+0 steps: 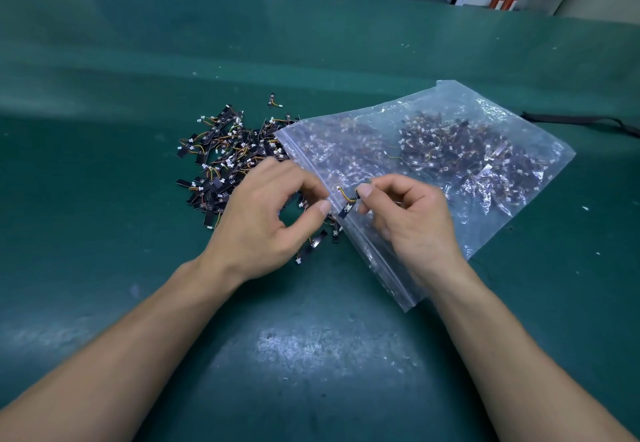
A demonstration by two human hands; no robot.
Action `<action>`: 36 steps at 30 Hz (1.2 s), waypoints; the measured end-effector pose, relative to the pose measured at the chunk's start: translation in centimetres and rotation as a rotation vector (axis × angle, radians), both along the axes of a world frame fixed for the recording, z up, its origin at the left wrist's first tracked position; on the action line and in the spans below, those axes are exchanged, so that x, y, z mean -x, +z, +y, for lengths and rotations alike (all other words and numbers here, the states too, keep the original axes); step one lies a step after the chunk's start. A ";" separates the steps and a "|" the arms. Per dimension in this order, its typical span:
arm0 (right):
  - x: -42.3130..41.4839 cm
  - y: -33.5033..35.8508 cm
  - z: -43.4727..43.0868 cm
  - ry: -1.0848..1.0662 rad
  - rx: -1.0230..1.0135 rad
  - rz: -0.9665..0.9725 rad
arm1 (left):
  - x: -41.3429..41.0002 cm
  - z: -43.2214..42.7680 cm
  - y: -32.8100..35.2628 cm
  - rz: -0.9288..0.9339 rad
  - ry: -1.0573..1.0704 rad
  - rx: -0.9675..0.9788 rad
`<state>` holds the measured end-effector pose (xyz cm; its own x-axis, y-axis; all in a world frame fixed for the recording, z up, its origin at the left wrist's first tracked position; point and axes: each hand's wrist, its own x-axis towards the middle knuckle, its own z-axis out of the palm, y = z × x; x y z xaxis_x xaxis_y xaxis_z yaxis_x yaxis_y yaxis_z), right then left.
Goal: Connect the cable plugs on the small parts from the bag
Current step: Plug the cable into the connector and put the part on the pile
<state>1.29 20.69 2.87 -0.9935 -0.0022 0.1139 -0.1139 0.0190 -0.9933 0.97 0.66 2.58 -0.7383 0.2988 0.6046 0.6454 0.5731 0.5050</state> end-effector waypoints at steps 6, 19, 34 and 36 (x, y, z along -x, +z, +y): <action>-0.3 -0.2 -0.3 0.046 0.017 0.047 | -0.2 0.8 -0.4 -0.096 -0.013 -0.110; 0.0 -0.9 0.6 0.018 -0.408 0.426 | 0.9 -0.4 -0.5 0.221 -0.014 0.145; -0.2 -1.0 0.4 0.043 -0.367 0.346 | 0.4 -0.1 -0.5 -0.020 -0.085 -0.011; -0.3 -0.9 0.2 0.048 -0.323 0.293 | 0.3 0.0 -0.5 -0.074 -0.089 -0.044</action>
<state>1.54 20.90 1.98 -0.9170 -0.1297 0.3771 -0.3987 0.3113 -0.8626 0.64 0.61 2.05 -0.7535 0.3392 0.5632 0.6524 0.4914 0.5769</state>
